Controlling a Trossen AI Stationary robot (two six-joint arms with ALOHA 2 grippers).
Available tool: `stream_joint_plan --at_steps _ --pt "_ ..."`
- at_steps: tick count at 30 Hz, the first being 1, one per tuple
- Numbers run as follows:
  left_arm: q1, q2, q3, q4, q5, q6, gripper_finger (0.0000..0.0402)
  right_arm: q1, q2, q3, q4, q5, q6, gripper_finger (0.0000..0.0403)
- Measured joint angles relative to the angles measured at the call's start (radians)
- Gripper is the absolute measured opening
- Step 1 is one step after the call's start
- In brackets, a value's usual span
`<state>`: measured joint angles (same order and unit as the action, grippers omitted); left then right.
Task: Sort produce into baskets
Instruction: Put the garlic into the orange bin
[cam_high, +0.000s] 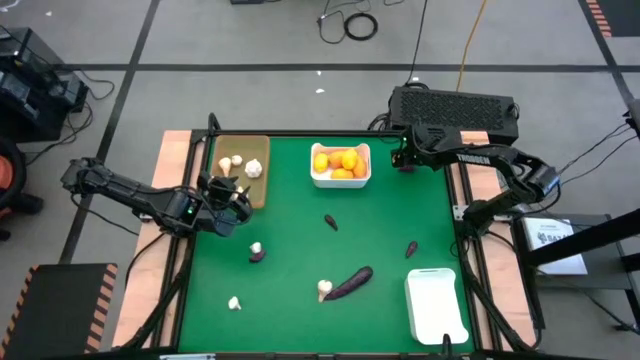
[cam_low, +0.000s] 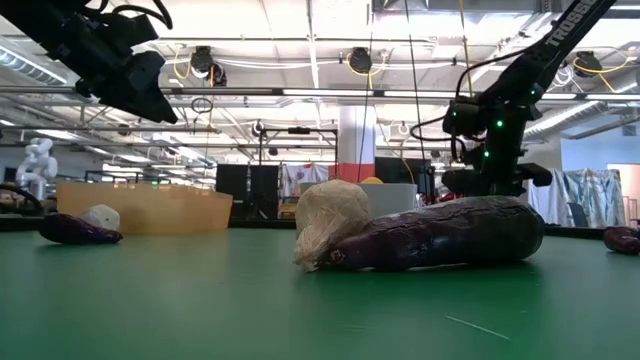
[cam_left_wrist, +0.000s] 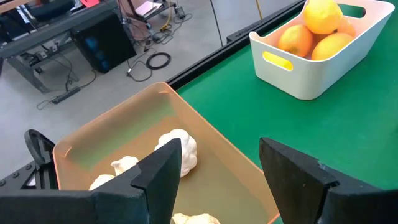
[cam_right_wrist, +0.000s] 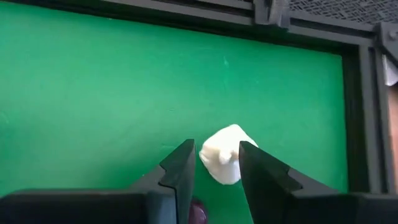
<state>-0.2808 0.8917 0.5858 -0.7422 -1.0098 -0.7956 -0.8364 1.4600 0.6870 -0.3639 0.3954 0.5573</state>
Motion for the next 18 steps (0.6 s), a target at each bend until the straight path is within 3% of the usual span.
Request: stream_joint_plan --at_steps 5,18 --pt "0.000 0.000 0.000 0.000 0.000 0.000 0.0224 0.000 0.023 -0.007 0.003 0.051 -0.003 0.0115" --pt "0.000 0.000 0.000 -0.001 0.000 0.001 0.0224 -0.002 0.025 -0.008 0.002 0.054 -0.027 0.0100"
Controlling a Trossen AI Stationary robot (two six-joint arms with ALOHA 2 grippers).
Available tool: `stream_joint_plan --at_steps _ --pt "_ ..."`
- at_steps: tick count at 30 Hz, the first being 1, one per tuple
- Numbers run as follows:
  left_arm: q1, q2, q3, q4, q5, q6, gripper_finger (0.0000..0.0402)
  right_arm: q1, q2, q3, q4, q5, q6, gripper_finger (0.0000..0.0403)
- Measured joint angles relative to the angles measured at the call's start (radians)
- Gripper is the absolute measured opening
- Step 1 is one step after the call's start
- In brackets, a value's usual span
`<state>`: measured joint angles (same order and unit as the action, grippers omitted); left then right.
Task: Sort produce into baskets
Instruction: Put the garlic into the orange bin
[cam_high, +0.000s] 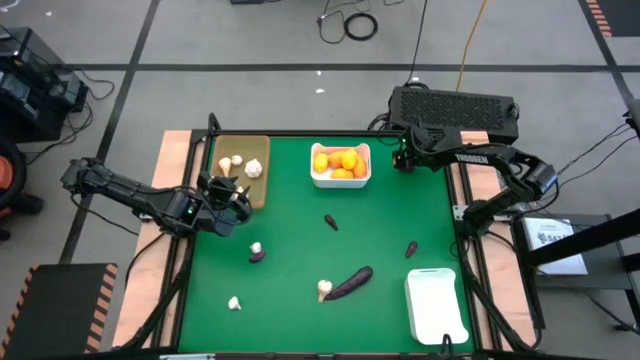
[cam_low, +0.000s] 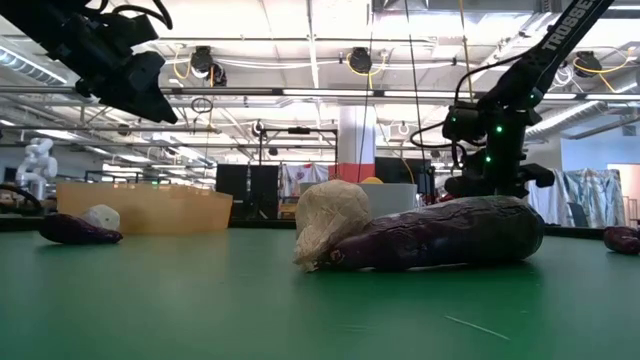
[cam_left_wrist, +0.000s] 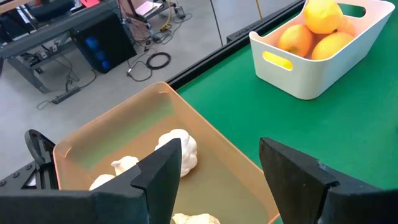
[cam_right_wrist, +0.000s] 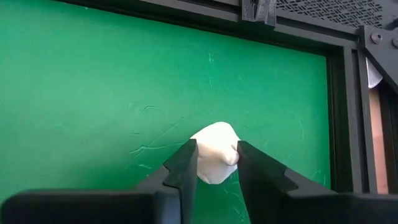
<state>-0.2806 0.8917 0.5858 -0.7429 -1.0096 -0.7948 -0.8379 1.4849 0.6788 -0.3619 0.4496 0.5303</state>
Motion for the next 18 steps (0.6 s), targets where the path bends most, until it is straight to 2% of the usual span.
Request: stream_joint_plan --at_steps 11,18 --pt "0.000 0.000 0.000 -0.001 0.000 0.000 0.0224 0.000 -0.004 0.008 -0.023 -0.004 -0.081 0.0009" --pt "0.000 0.000 0.000 0.000 0.000 0.017 0.0224 0.018 -0.006 0.093 -0.196 -0.016 -0.101 0.0003"
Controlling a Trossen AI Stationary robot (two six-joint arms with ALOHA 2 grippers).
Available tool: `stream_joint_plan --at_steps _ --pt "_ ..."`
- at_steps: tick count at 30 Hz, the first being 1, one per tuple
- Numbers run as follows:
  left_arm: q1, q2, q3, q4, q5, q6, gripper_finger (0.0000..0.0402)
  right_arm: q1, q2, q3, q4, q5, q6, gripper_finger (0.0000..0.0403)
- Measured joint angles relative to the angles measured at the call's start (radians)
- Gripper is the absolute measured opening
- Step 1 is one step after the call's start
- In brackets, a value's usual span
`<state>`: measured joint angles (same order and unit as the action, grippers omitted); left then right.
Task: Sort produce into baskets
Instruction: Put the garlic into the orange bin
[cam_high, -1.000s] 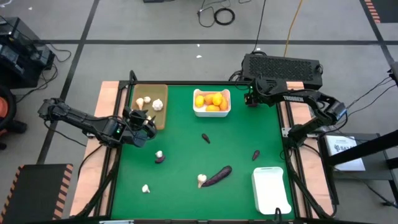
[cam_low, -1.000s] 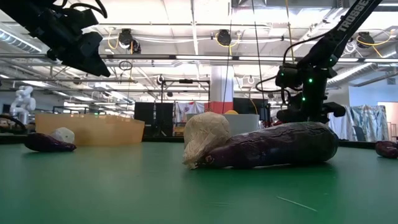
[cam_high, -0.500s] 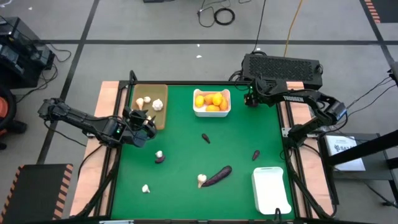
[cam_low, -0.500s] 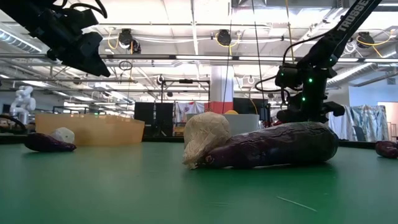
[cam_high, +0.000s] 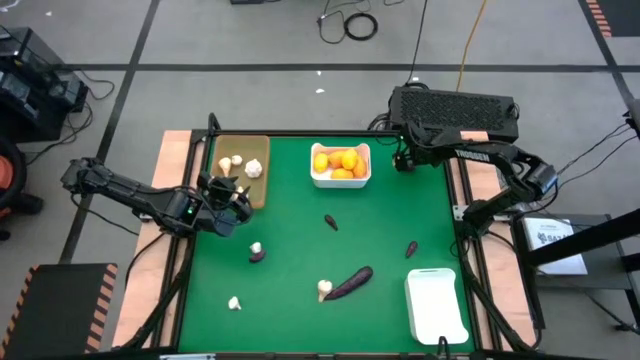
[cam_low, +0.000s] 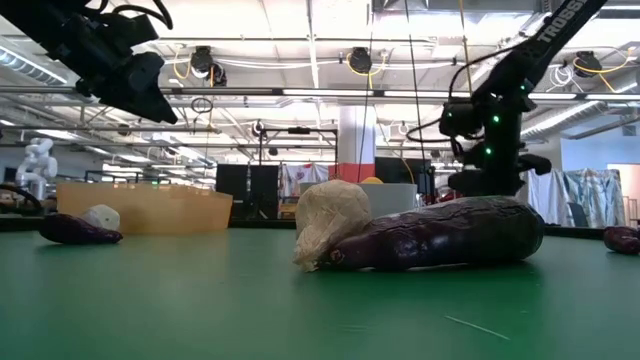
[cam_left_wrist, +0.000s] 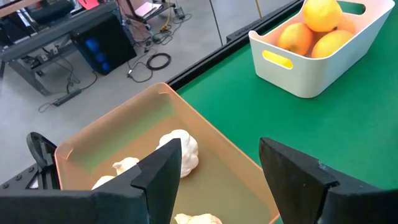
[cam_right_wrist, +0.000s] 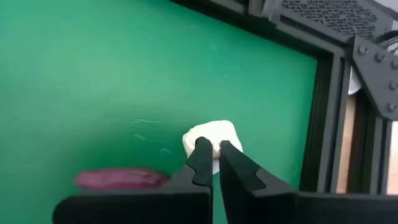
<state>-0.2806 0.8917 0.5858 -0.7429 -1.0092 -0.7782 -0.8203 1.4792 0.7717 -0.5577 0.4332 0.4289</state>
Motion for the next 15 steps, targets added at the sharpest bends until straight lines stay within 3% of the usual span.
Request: stream_joint_plan --at_steps 8,15 --pt "0.000 0.000 0.000 -0.001 0.000 0.001 0.0224 0.108 0.000 0.107 -0.045 -0.125 0.006 0.0002" --pt "0.000 0.000 0.000 -0.009 0.000 0.001 0.0224 0.266 0.000 0.190 0.033 -0.119 0.034 0.0002"
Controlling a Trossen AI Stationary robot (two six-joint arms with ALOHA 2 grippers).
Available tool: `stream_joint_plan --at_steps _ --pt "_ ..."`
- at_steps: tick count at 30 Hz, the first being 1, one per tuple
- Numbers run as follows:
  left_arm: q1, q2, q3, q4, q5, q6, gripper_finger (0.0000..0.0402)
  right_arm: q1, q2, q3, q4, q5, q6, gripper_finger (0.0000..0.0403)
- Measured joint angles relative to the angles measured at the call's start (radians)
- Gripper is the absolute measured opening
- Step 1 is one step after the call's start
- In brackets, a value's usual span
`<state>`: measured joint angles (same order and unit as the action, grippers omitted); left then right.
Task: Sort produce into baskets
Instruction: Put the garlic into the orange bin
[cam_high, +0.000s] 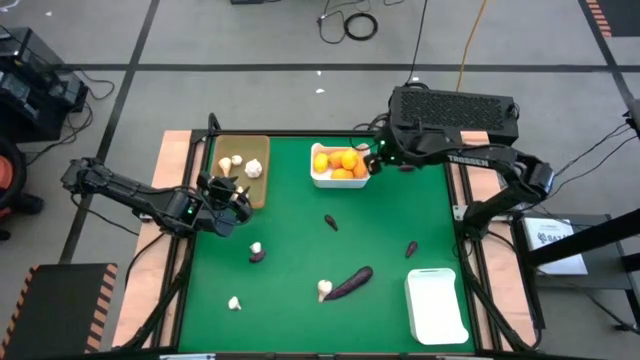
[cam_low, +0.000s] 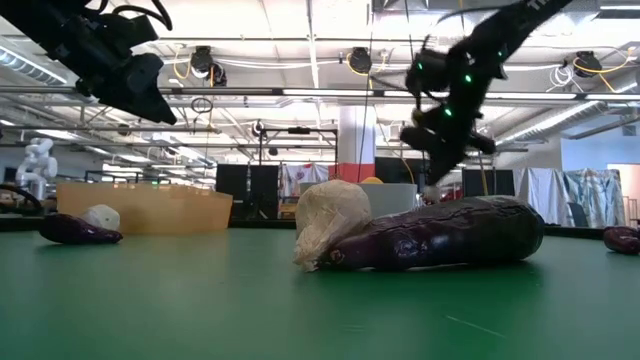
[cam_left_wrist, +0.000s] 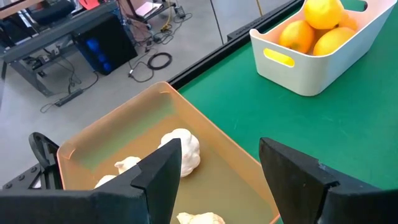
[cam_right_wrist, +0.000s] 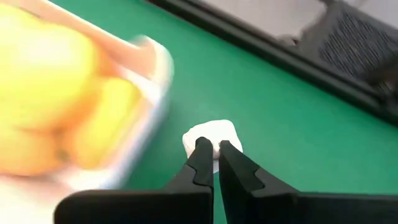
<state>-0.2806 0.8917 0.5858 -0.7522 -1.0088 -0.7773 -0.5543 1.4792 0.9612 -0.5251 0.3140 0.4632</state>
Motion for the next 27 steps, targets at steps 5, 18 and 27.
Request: stream_joint_plan --at_steps 5,18,27 --pt "0.000 0.000 0.000 0.000 0.000 0.000 0.0224 0.110 0.000 0.047 0.096 0.084 0.019 0.0002" --pt "0.008 0.000 0.000 0.001 -0.013 0.009 0.0224 0.357 0.245 0.050 0.886 0.061 -0.016 0.0002" --pt "0.090 0.000 0.000 -0.040 -0.009 0.035 0.0224 0.411 0.598 0.357 0.996 0.001 -0.139 0.0002"
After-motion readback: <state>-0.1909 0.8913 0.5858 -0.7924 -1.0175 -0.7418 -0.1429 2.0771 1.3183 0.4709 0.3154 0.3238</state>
